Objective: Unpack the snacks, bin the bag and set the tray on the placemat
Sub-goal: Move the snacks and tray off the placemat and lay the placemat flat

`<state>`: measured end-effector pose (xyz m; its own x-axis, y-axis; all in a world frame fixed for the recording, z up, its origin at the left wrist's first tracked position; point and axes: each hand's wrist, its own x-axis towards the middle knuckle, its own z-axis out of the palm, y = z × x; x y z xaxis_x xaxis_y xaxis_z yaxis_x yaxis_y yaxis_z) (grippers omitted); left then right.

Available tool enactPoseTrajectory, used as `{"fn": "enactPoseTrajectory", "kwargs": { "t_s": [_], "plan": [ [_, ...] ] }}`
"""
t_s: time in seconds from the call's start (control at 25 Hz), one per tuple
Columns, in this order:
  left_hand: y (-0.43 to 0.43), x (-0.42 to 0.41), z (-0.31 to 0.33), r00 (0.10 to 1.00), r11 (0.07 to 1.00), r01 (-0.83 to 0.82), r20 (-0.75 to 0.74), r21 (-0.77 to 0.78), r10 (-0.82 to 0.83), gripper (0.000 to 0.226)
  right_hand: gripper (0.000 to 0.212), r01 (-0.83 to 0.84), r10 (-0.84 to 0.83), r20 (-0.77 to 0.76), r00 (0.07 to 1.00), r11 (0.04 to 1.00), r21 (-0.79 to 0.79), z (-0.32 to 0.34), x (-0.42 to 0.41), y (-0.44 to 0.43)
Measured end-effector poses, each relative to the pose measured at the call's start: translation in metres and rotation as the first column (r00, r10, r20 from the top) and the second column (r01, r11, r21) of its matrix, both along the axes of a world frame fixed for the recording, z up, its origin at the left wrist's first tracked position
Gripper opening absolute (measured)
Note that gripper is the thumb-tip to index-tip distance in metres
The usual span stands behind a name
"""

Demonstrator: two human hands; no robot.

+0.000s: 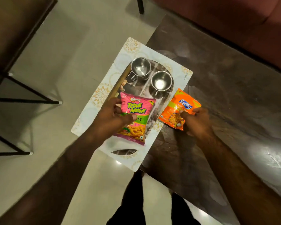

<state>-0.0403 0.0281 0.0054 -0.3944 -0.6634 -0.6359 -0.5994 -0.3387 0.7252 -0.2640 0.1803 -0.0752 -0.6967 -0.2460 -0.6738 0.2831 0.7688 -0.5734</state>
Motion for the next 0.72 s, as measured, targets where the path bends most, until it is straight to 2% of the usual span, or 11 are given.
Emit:
{"fn": "enactPoseTrajectory", "kwargs": {
  "t_s": [0.08,0.2,0.24,0.28,0.4,0.44,0.6,0.68,0.72],
  "plan": [
    [-0.030,0.005,-0.008,0.999,0.998,0.010,0.037,-0.068,-0.007,0.044,0.053,0.079,-0.079,0.003,0.997,0.997,0.009,-0.005,0.005,-0.011],
    [-0.058,0.007,-0.026,0.985,0.985,0.095,0.157,-0.143,-0.073,0.049,0.115,0.126,-0.110,-0.105,0.988,0.980,0.156,-0.039,-0.001,-0.010],
    [-0.064,0.007,-0.031,0.979,0.981,0.121,0.184,-0.150,-0.092,0.049,0.118,0.145,-0.131,-0.112,0.985,0.981,0.129,-0.057,-0.004,-0.007],
    [-0.068,0.007,-0.035,0.974,0.979,0.141,0.196,-0.150,-0.111,0.047,0.106,0.185,-0.181,-0.066,0.981,0.980,0.066,-0.050,0.001,-0.012],
    [-0.070,0.005,-0.040,0.970,0.974,0.185,0.181,-0.130,-0.160,0.042,0.028,0.277,-0.271,0.081,0.959,0.958,-0.075,-0.020,0.010,-0.015],
    [-0.070,0.005,-0.041,0.969,0.973,0.194,0.181,-0.122,-0.170,0.041,0.018,0.312,-0.299,0.142,0.944,0.947,-0.076,-0.016,0.011,-0.011],
    [-0.075,0.007,-0.038,0.954,0.959,0.251,0.201,-0.132,-0.222,0.048,0.023,0.507,-0.443,0.380,0.812,0.858,-0.084,0.014,0.017,0.012],
    [-0.079,0.008,-0.037,0.947,0.954,0.271,0.213,-0.126,-0.241,0.050,0.046,0.574,-0.459,0.484,0.745,0.811,-0.114,0.031,0.025,0.021],
    [-0.080,0.008,-0.038,0.946,0.953,0.277,0.210,-0.121,-0.248,0.050,0.050,0.591,-0.446,0.532,0.720,0.795,-0.134,0.039,0.032,0.022]
  ]
}}
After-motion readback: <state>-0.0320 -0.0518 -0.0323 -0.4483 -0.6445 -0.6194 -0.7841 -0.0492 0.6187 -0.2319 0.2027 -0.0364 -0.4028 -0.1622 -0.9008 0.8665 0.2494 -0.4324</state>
